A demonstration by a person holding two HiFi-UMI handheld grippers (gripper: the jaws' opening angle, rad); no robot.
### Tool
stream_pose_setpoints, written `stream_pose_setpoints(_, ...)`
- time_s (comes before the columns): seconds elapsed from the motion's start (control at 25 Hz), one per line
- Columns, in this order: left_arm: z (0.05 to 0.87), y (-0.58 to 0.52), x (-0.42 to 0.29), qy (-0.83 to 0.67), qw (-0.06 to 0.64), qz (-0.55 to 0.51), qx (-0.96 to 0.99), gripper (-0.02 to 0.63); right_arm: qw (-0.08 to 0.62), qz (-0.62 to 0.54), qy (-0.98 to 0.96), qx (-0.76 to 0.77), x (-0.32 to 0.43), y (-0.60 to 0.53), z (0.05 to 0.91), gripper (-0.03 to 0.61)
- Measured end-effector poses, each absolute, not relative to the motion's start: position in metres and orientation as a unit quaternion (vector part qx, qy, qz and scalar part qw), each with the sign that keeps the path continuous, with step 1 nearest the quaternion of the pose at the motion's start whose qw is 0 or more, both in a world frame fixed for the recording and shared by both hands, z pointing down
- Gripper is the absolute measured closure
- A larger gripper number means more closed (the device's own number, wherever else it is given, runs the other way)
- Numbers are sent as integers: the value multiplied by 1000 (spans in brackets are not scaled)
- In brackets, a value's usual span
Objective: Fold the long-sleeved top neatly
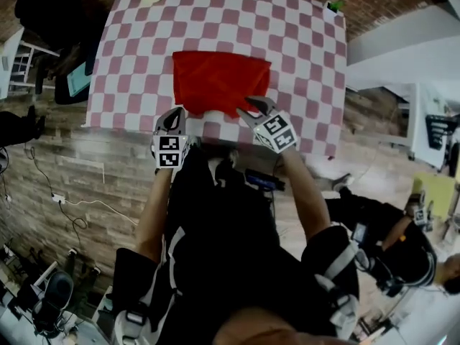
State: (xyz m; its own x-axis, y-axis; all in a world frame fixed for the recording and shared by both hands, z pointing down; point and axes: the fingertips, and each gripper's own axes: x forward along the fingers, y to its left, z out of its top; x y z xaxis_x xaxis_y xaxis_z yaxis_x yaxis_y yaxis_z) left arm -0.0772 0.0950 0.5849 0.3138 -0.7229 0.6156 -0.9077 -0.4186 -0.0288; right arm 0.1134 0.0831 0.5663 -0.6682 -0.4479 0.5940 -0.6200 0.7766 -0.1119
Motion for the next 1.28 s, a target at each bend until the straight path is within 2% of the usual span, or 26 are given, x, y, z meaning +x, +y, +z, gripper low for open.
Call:
stream_pose_setpoints(0.24, 588, 85, -88, -552, 196, 265, 766, 607, 298, 99, -916, 251, 76, 43, 545, 428)
stream_pose_setpoints(0.56, 643, 64, -107, -562, 268, 267, 735, 606, 340, 89, -918, 187, 8, -18, 556, 428)
stream_pose_setpoints(0.6, 649, 61, -107, -560, 281, 266, 732, 593, 346, 90, -916, 180, 2, -25, 560, 428)
stream_pose_setpoints(0.68, 659, 54, -106, -551, 302, 264, 732, 490, 358, 88, -914, 167, -10, -40, 568, 428)
stream_pose_setpoints(0.72, 663, 50, -105, -546, 309, 265, 732, 468, 363, 87, -913, 161, -17, -47, 572, 428)
stream_pose_setpoints(0.92, 693, 42, -105, -531, 350, 273, 722, 428, 395, 80, -907, 121, -48, -72, 596, 428)
stream_pose_setpoints(1.28, 728, 37, -106, -503, 430, 281, 695, 420, 473, 74, -876, 55, -89, -112, 650, 417)
